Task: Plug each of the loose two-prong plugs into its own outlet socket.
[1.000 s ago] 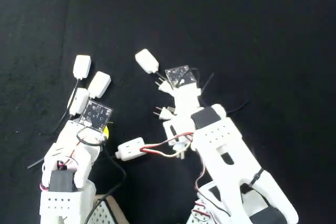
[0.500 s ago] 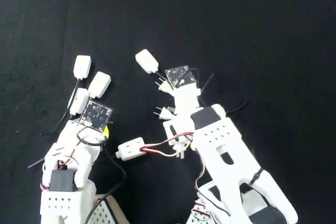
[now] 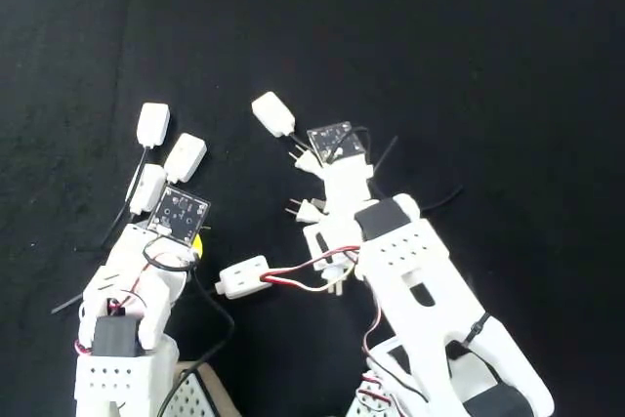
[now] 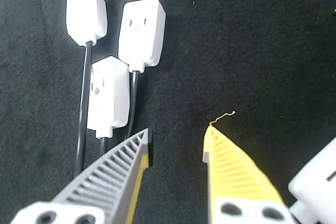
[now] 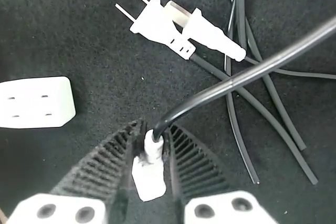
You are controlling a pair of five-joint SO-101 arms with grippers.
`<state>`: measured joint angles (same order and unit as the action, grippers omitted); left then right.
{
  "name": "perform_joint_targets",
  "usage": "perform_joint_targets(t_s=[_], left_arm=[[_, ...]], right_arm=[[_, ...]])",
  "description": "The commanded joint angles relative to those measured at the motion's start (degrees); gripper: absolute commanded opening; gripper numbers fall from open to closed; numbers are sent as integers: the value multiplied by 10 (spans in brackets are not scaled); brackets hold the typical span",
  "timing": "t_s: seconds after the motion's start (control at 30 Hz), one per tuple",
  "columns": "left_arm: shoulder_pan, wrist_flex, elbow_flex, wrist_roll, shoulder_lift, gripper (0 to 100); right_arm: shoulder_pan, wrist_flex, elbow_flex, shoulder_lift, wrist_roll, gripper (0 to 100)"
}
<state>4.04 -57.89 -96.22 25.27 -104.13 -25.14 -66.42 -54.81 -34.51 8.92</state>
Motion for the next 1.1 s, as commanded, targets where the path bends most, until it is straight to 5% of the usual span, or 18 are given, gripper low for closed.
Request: perform_joint_targets(t_s=[0.0, 0.4, 1.07], left_arm=[[-2, -3, -11, 3, -1, 173], [-2, -3, -11, 3, -1, 173], [-2, -3, -11, 3, -1, 173]], right_arm=[[5, -2, 21, -13, 0, 11], [5, -3, -73, -264, 1, 11], [5, 3, -72, -229, 0, 11]])
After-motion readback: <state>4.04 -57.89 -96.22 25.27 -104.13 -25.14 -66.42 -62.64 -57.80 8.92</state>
